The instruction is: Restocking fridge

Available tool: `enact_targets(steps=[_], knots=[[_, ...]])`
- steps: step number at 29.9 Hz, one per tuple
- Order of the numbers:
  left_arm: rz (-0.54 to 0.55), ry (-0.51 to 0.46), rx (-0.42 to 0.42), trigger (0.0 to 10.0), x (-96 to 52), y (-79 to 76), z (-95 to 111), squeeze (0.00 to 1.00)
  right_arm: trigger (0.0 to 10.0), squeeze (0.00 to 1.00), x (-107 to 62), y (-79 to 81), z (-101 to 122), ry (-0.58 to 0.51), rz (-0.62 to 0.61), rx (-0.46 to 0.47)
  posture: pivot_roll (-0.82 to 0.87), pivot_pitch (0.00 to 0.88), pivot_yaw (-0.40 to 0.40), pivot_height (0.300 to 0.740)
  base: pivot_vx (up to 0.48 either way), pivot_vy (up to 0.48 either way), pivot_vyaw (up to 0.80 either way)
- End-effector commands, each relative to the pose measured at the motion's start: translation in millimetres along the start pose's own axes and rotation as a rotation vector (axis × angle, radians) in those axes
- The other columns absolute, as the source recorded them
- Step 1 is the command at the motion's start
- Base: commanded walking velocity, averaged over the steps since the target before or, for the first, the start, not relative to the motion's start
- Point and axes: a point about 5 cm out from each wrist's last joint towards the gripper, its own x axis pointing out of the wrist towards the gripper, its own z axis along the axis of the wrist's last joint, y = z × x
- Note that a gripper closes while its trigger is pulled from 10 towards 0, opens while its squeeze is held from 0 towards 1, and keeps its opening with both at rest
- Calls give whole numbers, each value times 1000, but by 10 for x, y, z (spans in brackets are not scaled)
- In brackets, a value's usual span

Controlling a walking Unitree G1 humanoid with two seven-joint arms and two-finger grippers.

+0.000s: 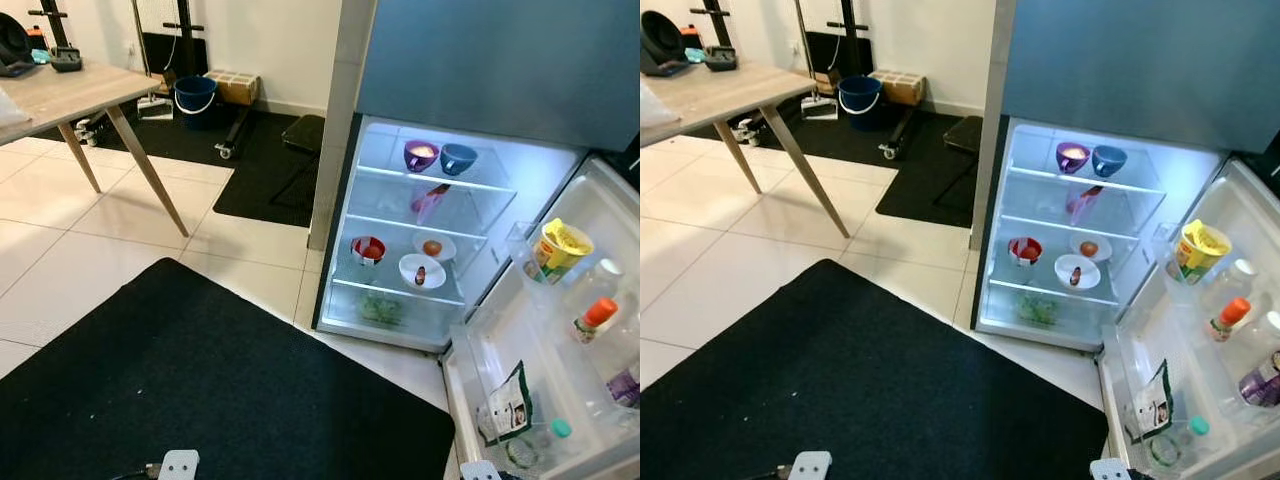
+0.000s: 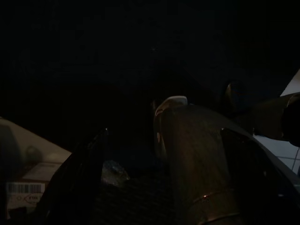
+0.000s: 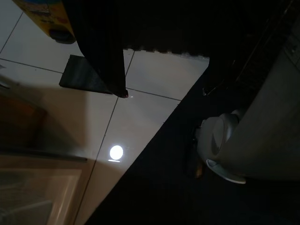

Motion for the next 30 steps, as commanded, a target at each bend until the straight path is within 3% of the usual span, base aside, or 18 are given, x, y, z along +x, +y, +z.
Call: enact_targets(steps=[1,9,30], knots=[[-31,50,-10,10000,-4,-91,-126,0,10000,0,-16,-75,-9,0,-31,21,16,0,-71,740,0,0,0],[-38,50,-20,10000,-4,-100,-133,0,10000,0,-22,-105,-13,4,-47,39,15,0,-68,740,0,0,-70],[-35,43,-5,10000,-7,-71,-115,0,10000,0,-12,-117,102,-44,-49,106,20,0,-62,740,0,0,-773]])
